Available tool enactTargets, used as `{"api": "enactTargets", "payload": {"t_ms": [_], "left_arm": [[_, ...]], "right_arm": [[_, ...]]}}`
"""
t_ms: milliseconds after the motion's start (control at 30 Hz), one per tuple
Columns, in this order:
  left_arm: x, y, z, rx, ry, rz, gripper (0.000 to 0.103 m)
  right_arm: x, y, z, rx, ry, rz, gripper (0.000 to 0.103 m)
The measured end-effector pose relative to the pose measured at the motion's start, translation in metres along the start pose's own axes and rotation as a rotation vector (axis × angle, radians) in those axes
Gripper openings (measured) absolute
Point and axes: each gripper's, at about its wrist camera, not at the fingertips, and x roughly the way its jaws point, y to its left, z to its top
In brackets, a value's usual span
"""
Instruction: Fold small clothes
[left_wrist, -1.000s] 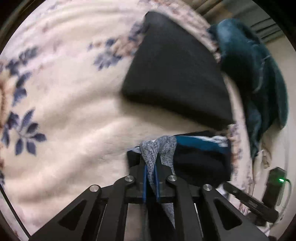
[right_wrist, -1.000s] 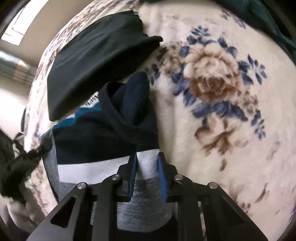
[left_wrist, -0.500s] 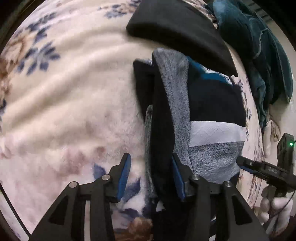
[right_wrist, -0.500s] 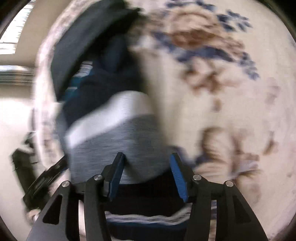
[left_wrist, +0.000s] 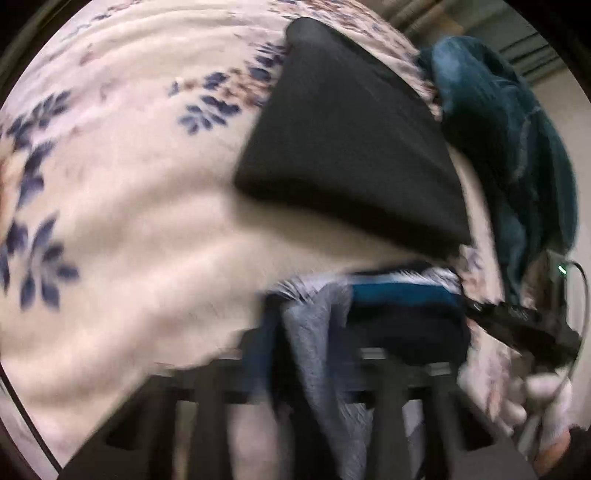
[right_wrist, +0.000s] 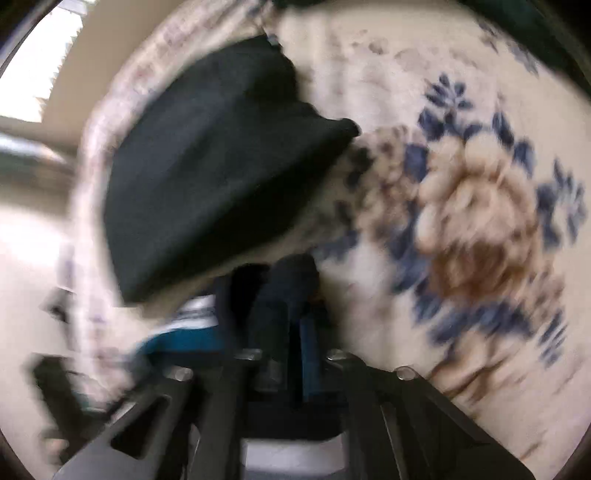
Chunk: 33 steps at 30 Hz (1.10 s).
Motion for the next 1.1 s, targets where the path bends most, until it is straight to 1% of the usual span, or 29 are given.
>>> {"api": "enactTargets", "payload": {"t_ms": [33, 67, 100, 133, 167, 200, 233, 267, 300, 333, 367, 400, 500, 533, 567, 600, 633, 700, 733, 767, 800, 833, 867, 933, 967, 1000, 1033, 1067, 1100], "left_arm": [[0.006, -0.003, 0.002, -0.001, 0.009, -0.003, 0.015], [0.009, -0.002, 0.006, 0.004, 0.017, 0.004, 0.015], [0.009, 0.0, 0.008, 0.006, 0.008, 0.011, 0.015], [0.009, 0.002, 0.009, -0.001, 0.01, 0.002, 0.015], [0.008, 0.005, 0.009, -0.018, 0.019, -0.013, 0.019], [0.007, 0.008, 0.01, -0.049, 0.031, -0.037, 0.019], [0.003, 0.011, 0.005, -0.073, 0.039, -0.07, 0.025], [-0.004, 0.015, -0.002, -0.093, 0.048, -0.098, 0.033], [-0.014, 0.018, -0.015, -0.11, 0.057, -0.129, 0.037], [-0.019, 0.02, -0.024, -0.112, 0.063, -0.143, 0.043], [-0.024, 0.02, -0.037, -0.114, 0.076, -0.143, 0.044], [-0.027, 0.019, -0.053, -0.119, 0.101, -0.14, 0.044], [-0.033, 0.009, -0.102, -0.133, 0.188, -0.22, 0.044], [-0.035, 0.003, -0.112, -0.119, 0.195, -0.22, 0.044], [-0.036, -0.002, -0.118, -0.092, 0.184, -0.196, 0.042], [-0.041, -0.01, -0.126, -0.032, 0.139, -0.139, 0.035], [-0.043, -0.014, -0.128, 0.007, 0.112, -0.105, 0.017], [-0.042, -0.012, -0.125, 0.036, 0.078, -0.029, 0.014], [-0.04, -0.008, -0.12, 0.028, 0.073, -0.018, 0.014], [-0.035, -0.003, -0.118, 0.007, 0.079, -0.02, 0.014], [-0.032, 0.0, -0.116, -0.022, 0.09, -0.043, 0.014], [-0.032, 0.0, -0.118, -0.024, 0.095, -0.052, 0.018], [-0.034, -0.005, -0.118, -0.006, 0.102, -0.052, 0.018], [-0.043, -0.008, -0.122, 0.016, 0.114, -0.05, 0.026], [-0.051, -0.011, -0.125, 0.016, 0.121, -0.072, 0.027], [-0.057, -0.015, -0.127, 0.015, 0.122, -0.083, 0.031], [-0.061, -0.019, -0.129, 0.013, 0.122, -0.083, 0.051], [-0.069, -0.019, -0.137, 0.014, 0.123, -0.09, 0.076], [-0.08, -0.021, -0.149, 0.008, 0.13, -0.103, 0.083]], "right_arm": [[0.003, 0.0, 0.002, -0.002, 0.0, -0.027, 0.005], [0.002, -0.001, 0.003, 0.002, -0.001, -0.033, 0.005], [0.001, 0.002, 0.001, 0.002, 0.002, -0.028, 0.005], [-0.004, 0.001, -0.002, -0.004, -0.002, -0.025, 0.005], [-0.012, 0.0, -0.006, -0.01, -0.013, -0.02, 0.006], [-0.019, 0.001, -0.011, -0.018, -0.019, -0.028, 0.01], [-0.026, 0.0, -0.018, -0.03, -0.019, -0.037, 0.012], [-0.032, -0.001, -0.025, -0.038, -0.02, -0.036, 0.021], [-0.042, -0.008, -0.034, -0.04, -0.018, -0.018, 0.033], [-0.048, -0.012, -0.044, -0.035, -0.017, 0.007, 0.037], [-0.053, -0.015, -0.05, -0.028, -0.021, 0.027, 0.039], [-0.057, -0.021, -0.063, -0.021, -0.026, 0.046, 0.039], [-0.059, -0.039, -0.098, -0.009, -0.003, 0.037, 0.039], [-0.06, -0.047, -0.111, 0.004, 0.006, 0.041, 0.039], [-0.059, -0.054, -0.121, 0.025, 0.021, 0.053, 0.039], [-0.053, -0.059, -0.134, 0.055, 0.043, 0.071, 0.039], [-0.05, -0.064, -0.143, 0.081, 0.057, 0.088, 0.039], [-0.047, -0.073, -0.16, 0.117, 0.071, 0.105, 0.039], [-0.044, -0.075, -0.167, 0.127, 0.074, 0.116, 0.039], [-0.044, -0.077, -0.172, 0.139, 0.075, 0.124, 0.039], [-0.044, -0.08, -0.176, 0.15, 0.076, 0.129, 0.039], [-0.043, -0.081, -0.179, 0.155, 0.081, 0.14, 0.039], [-0.044, -0.085, -0.181, 0.159, 0.089, 0.146, 0.039], [-0.047, -0.092, -0.184, 0.153, 0.107, 0.143, 0.039], [-0.047, -0.09, -0.185, 0.136, 0.117, 0.135, 0.039], [-0.051, -0.092, -0.185, 0.122, 0.125, 0.128, 0.039], [-0.053, -0.09, -0.187, 0.111, 0.131, 0.123, 0.039], [-0.055, -0.089, -0.19, 0.105, 0.135, 0.123, 0.044], [-0.059, -0.091, -0.194, 0.1, 0.145, 0.122, 0.058]]}}
